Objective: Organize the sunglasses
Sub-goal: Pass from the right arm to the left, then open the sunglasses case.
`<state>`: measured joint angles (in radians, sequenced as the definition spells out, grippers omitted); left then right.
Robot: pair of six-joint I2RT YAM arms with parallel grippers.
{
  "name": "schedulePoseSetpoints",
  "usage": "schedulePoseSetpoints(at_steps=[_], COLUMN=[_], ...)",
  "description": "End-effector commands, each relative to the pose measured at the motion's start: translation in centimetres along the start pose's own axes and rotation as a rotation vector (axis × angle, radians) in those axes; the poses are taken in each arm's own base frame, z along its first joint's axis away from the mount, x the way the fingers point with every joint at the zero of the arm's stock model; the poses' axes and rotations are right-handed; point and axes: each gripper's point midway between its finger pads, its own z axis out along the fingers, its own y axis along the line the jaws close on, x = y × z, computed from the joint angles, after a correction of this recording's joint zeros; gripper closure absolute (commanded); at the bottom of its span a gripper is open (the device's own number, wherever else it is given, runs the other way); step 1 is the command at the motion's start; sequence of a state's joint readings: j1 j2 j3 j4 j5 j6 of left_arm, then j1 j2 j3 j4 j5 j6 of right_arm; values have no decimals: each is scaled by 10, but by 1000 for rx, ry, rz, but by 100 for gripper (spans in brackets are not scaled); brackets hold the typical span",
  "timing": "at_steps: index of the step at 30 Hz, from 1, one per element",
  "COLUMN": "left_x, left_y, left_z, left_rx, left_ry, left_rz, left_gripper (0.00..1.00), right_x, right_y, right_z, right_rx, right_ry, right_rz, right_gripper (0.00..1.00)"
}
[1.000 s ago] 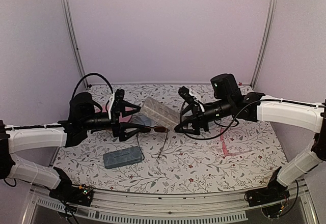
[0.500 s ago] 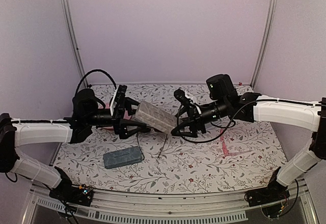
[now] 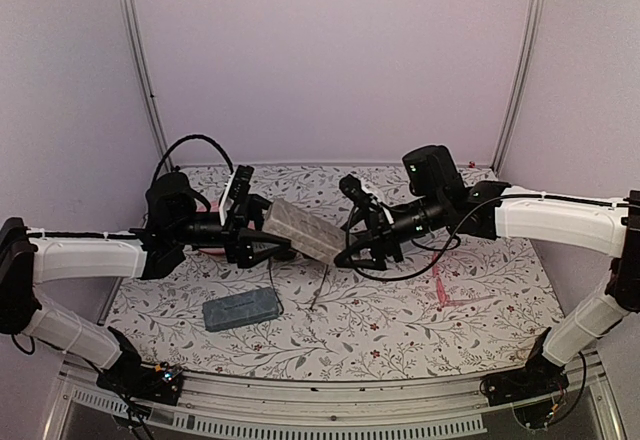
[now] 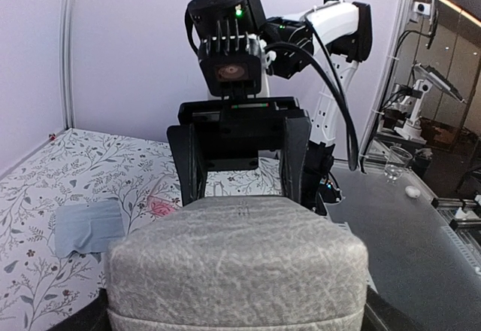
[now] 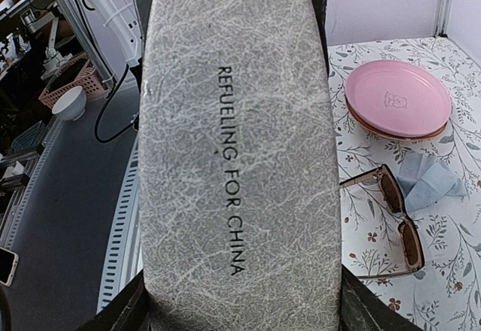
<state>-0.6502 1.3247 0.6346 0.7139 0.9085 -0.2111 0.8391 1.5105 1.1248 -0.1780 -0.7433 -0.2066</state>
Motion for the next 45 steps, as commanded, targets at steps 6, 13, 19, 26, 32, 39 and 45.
schedulePoseSetpoints(at_steps=[6,13,19,26,32,39,45], left_x=[-9,-7,-5,-1,0,3,6], left_y=[-5,-6,-8,-4,-3,1,2], left_z=[7,6,7,8,9,11,13], left_rx=[35,39,54,39,39,26,15], left_ry=[-18,-11,2,24,33,47,57], left_rz=[27,25,21,9,6,-8,-10], left_gripper=[26,41,78,100,100,100,100], right_x=[-19,-19,-17,-18,-21,-26,-29], right_y=[4,4,1,-1,-1,-1,-5], right_z=[4,4,8,9,11,23,33], right_rx=[-33,-33,-37,-33,-30,-22,-18], right_ry=[-52,-61,-55,-58,-69,-63,-57], right_rz=[-57,-54,-24,-5,-6,-14,-9], right_gripper=[65,64,46,19,0,1,5])
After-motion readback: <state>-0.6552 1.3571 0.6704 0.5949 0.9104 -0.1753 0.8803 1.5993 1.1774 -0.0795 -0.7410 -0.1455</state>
